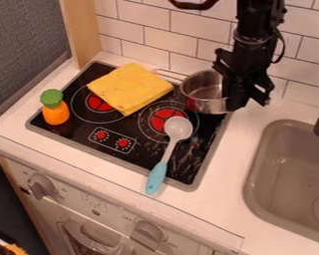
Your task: Moved the stainless pot in the upper right side of the burner
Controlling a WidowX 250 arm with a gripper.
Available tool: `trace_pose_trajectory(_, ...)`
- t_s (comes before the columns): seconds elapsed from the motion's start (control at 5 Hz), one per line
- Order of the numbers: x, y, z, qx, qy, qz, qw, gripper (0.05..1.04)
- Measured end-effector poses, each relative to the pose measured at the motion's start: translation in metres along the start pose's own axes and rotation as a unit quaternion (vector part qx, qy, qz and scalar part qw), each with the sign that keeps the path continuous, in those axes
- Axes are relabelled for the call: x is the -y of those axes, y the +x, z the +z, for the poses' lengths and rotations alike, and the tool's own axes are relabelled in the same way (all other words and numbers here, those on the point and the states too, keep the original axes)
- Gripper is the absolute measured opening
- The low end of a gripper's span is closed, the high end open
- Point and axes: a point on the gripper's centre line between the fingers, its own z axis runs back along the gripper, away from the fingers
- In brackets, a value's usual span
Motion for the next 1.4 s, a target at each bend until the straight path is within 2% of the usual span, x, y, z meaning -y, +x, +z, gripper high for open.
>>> trace_pose_trajectory(0.2, -0.004, 0.001, -0.002, -0.002, 0.005, -0.001, 1.0, 0.114)
trace_pose_trajectory(0.4, -0.005, 0.001, -0.001, -0.001, 0.01, -0.006, 0.9999, 0.297)
trace_pose_trajectory(0.6, -0.004, -0.001, -0.003, -0.004, 0.006, -0.011, 0.9999, 0.585)
trace_pose_trajectory(0.8, 0.0, -0.006, 0.007, 0.003, 0.0, -0.001, 1.0, 0.883)
trace_pose_trajectory(1.0, 0.001, -0.018, 0.032, 0.008, -0.011, 0.033, 0.9994, 1.012)
trace_pose_trajectory(1.2, -0.015, -0.038, 0.034, -0.002, -0.027, 0.093, 0.9953, 1.008)
trace_pose_trajectory(1.4, -0.028, -0.049, 0.035, -0.004, -0.019, 0.132, 0.991, 1.003)
